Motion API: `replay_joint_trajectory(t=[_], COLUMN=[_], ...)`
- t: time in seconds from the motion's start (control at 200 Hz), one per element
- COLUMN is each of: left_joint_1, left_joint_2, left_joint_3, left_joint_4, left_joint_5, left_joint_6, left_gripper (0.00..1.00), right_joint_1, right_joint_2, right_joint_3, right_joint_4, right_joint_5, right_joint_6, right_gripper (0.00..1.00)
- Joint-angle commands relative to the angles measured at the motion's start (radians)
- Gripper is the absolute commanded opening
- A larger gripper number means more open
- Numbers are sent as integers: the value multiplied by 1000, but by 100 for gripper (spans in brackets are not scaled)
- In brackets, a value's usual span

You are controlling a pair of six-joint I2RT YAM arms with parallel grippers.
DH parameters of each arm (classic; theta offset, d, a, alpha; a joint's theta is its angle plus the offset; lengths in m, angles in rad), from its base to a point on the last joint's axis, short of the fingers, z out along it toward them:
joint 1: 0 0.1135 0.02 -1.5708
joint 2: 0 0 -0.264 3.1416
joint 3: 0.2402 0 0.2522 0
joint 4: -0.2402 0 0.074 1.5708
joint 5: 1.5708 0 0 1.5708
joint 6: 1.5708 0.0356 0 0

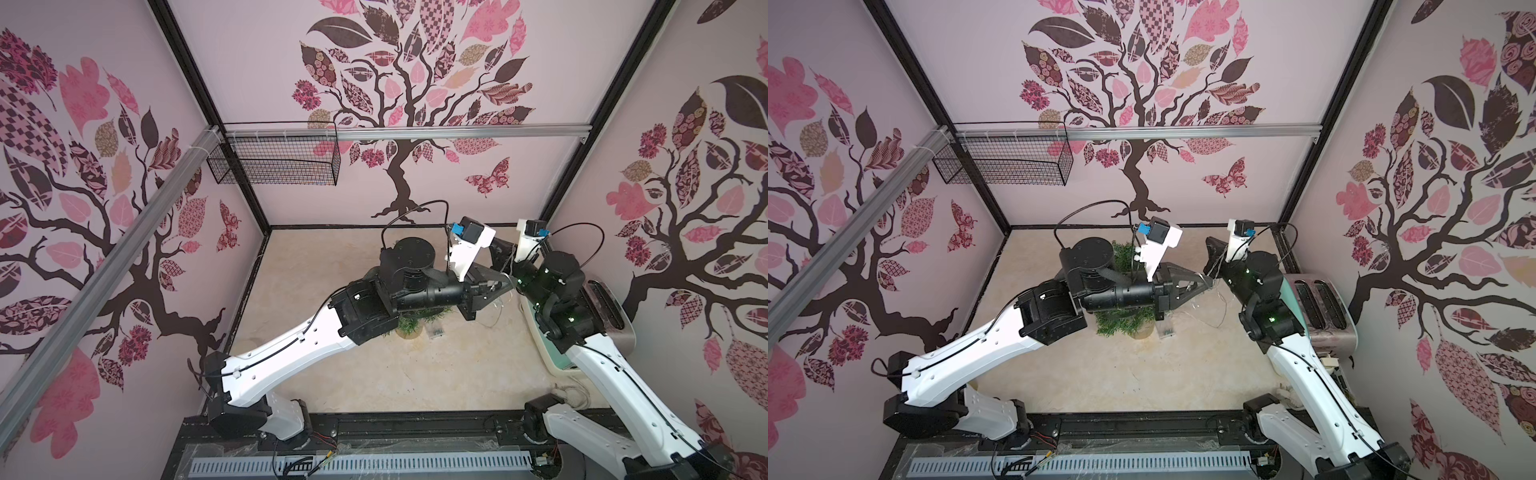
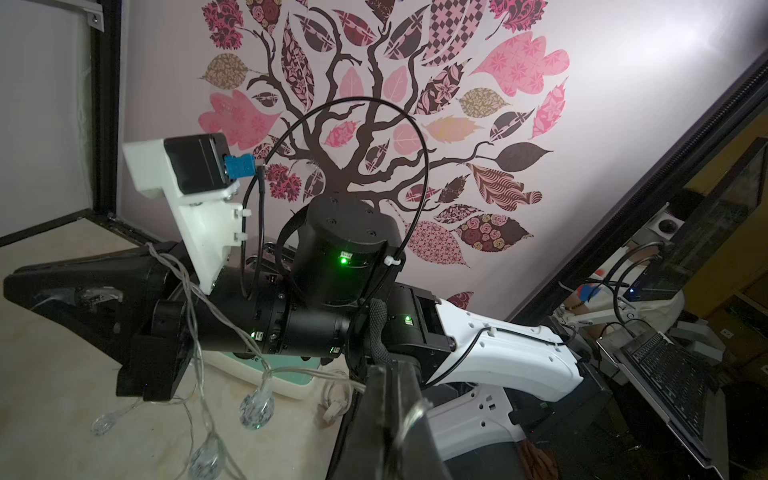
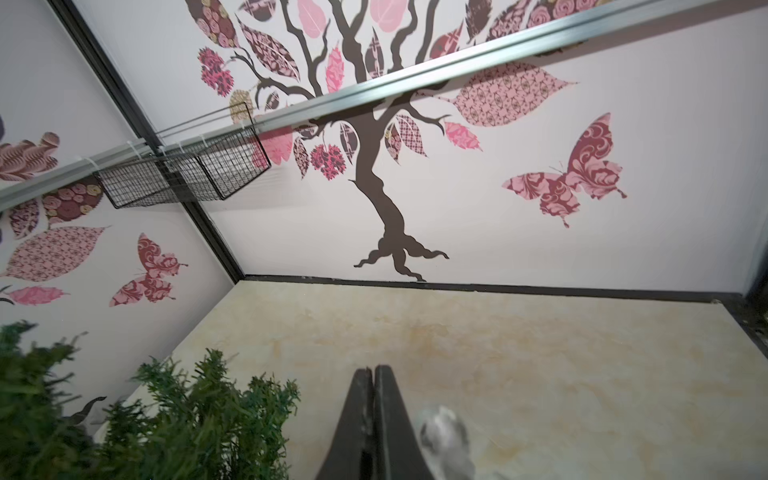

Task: Remove string lights from the small christmas tree
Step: Place the light string at the center of the board.

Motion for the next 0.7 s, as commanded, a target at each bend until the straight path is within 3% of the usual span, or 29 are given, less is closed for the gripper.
replay_joint_trajectory(t=[0.0, 0.205, 0.44, 0.695], left_joint_1=[-4, -5, -4, -2], left_joint_2=[0, 0, 23, 28], left_joint_3=[38, 59, 120, 157], left_joint_4=[11, 7, -41, -72], left_joint_5=[-4, -1, -11, -22], left_joint_6=[4, 6, 35, 77], left_gripper=[0, 0, 0, 0], right_joint_1=[-3, -3, -3, -17], right_joint_2=[40, 192, 366, 570], right_joint_3=[191, 502, 704, 1021], right_joint_4=[18, -39, 3, -71], right_joint_5=[-55, -60, 10, 36], right_joint_6=[-20, -95, -161, -213], right_gripper=[0, 0, 0, 0])
